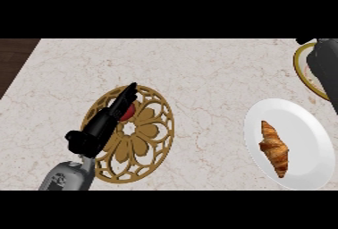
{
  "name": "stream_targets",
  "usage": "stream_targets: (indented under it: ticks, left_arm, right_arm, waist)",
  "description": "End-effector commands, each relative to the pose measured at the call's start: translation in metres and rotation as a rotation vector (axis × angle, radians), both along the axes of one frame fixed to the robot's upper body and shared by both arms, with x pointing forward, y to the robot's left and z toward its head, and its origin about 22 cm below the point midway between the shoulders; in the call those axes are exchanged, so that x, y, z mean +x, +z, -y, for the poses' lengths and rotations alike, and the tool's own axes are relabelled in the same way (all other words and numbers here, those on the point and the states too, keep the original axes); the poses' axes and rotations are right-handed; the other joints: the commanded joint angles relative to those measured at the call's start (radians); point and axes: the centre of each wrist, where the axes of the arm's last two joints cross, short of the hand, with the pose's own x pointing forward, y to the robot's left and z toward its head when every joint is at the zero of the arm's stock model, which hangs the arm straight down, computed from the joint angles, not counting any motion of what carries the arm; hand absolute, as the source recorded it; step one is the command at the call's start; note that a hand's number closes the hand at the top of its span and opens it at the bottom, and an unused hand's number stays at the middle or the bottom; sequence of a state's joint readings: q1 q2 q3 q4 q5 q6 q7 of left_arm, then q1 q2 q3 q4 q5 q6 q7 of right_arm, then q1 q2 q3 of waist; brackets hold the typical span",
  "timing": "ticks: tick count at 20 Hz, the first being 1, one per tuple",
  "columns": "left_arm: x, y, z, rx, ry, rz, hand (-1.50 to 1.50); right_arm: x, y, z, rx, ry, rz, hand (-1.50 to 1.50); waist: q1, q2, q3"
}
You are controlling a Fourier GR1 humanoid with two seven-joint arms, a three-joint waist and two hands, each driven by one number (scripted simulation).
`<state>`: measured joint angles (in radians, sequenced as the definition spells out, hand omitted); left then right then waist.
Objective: Pick the bell pepper from the plate and place it in the bowl
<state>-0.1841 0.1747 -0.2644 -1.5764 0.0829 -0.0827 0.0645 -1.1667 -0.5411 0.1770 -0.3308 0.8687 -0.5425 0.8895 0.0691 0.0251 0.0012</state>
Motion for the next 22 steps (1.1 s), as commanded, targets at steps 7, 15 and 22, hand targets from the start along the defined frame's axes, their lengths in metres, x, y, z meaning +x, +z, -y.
stream_targets:
  ticks: [7, 15, 22]
  left_arm:
    - [0.002, -0.002, -0.01, 0.013, 0.007, -0.007, 0.0]
    - [0.002, 0.006, 0.001, 0.003, -0.001, 0.006, 0.0]
    - [0.007, 0.001, -0.01, 0.006, 0.003, -0.004, 0.0]
  right_arm:
    - [-0.028, -0.025, 0.084, -0.185, -0.169, 0.009, 1.5]
    - [-0.045, -0.03, 0.117, 0.195, -0.182, -0.189, 1.5]
    - [-0.064, -0.061, 0.135, 0.254, -0.014, -0.043, -1.5]
  waist:
    - [-0.001, 0.007, 0.002]
    - [0.003, 0.01, 0.006]
    - [-0.014, 0.007, 0.006]
